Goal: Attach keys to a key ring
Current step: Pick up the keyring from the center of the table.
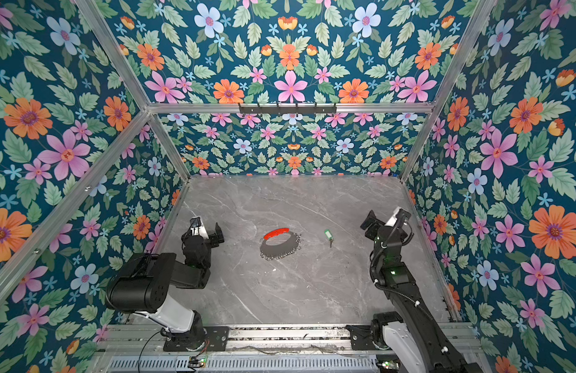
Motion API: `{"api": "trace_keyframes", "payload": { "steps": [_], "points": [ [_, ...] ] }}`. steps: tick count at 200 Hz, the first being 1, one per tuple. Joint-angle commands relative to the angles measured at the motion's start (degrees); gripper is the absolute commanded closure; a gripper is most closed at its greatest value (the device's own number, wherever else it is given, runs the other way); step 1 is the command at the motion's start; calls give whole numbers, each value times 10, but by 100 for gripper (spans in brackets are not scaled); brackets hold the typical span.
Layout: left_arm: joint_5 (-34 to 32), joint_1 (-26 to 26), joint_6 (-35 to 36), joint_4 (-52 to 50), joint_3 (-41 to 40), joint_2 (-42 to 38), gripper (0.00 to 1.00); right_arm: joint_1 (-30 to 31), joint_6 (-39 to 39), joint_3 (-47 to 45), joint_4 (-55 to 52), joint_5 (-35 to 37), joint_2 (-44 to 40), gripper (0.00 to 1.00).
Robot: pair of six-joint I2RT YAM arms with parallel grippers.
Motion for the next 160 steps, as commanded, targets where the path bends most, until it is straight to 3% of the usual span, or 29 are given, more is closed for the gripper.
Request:
{"api": "trace_keyframes", "payload": {
  "steps": [1,13,33,45,62,74,83,112,128,141,160],
  "points": [
    [-100,-62,46,-128,45,-96,0,-21,104,-33,-69,-83,-12,1],
    [-107,-100,4,-315,141,-160,0,-18,95,-51,-34,-144,-6,1],
    [99,-103,-57,-512,280,-176,0,18,82,-72,23,-178,28,3],
    [176,-101,-86,-534,323,-152,0,50,63,-77,54,-169,54,3],
    [219,-94,-163,-519,358,-93,0,63,61,-53,37,-161,92,4],
    [321,-83,-170,-497,395,-41,0,63,65,-39,24,-164,109,6],
    [351,-96,-157,-483,418,-9,7,63,67,-40,27,-166,115,7],
    [317,-190,21,-440,438,48,19,63,72,-52,33,-165,97,16],
    [354,-234,194,-400,405,67,26,63,73,-58,32,-158,83,19],
    [388,-255,332,-433,406,88,42,63,73,-58,30,-157,79,23],
    [403,-260,383,-535,460,125,51,64,76,-57,31,-158,80,24]
  ]
}}
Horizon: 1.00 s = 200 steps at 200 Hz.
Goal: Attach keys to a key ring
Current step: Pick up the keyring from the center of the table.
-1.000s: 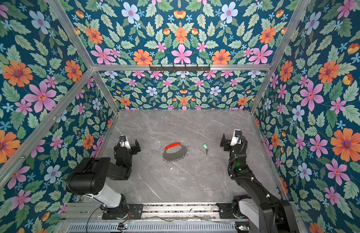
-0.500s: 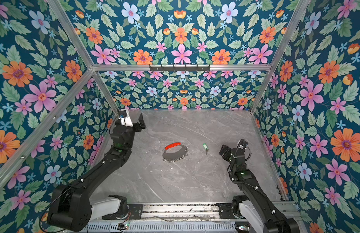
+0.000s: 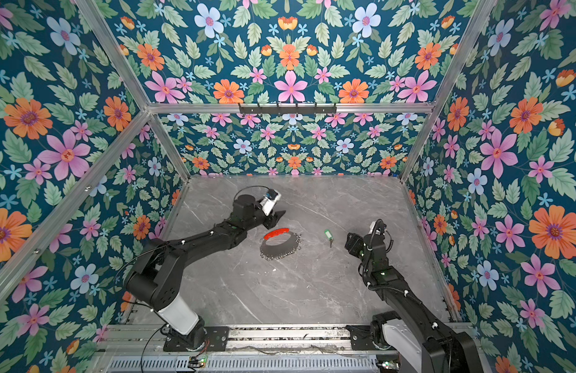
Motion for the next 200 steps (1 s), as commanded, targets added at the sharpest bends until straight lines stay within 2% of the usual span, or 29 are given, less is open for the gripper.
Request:
{"api": "trace_keyframes", "payload": {
  "steps": [1,33,61,139,200],
  "points": [
    [50,-6,186,-77,42,27,51,1,11,0,14,6,0,24],
    [35,-24,266,-161,77,60,58,1,13,4,18,-3,8,24],
    [16,-41,323,-240,110,95,74,1,13,6,17,-4,12,22],
    [-8,-68,354,-291,130,128,73,1,15,8,22,-6,22,19],
    [-26,-86,358,-285,140,151,73,1,15,8,22,-5,23,19]
  ]
}}
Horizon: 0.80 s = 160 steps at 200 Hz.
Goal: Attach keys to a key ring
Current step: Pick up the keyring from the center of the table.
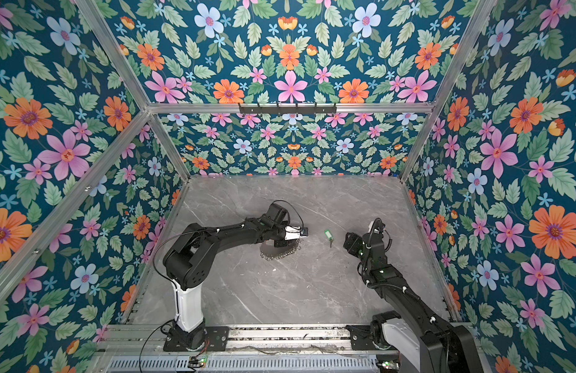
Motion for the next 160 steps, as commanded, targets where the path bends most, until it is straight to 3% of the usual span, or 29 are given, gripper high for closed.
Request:
{"api": "trace_keyframes", "payload": {
  "steps": [1,160],
  "points": [
    [-11,-2,10,-4,7,6,73,0,5,3,17,1,-2,19],
    [-40,-10,33,0,33,42,75,0,5,3,21,-10,-2,19]
  ]
}}
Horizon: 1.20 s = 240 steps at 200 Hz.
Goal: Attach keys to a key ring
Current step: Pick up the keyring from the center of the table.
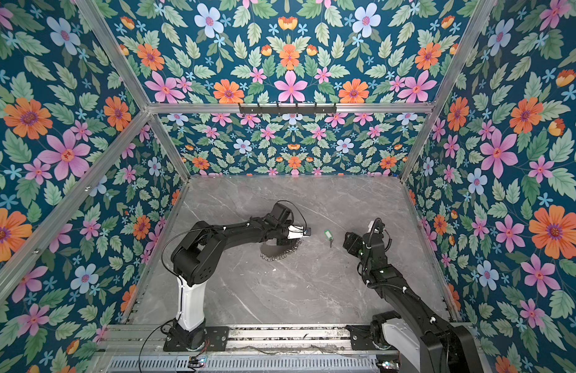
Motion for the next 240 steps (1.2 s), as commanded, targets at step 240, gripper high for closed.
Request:
{"api": "trace_keyframes", "payload": {
  "steps": [240],
  "points": [
    [85,0,-509,380,-224,-292,100,0,-10,74,-65,-116,-55,22]
  ]
}}
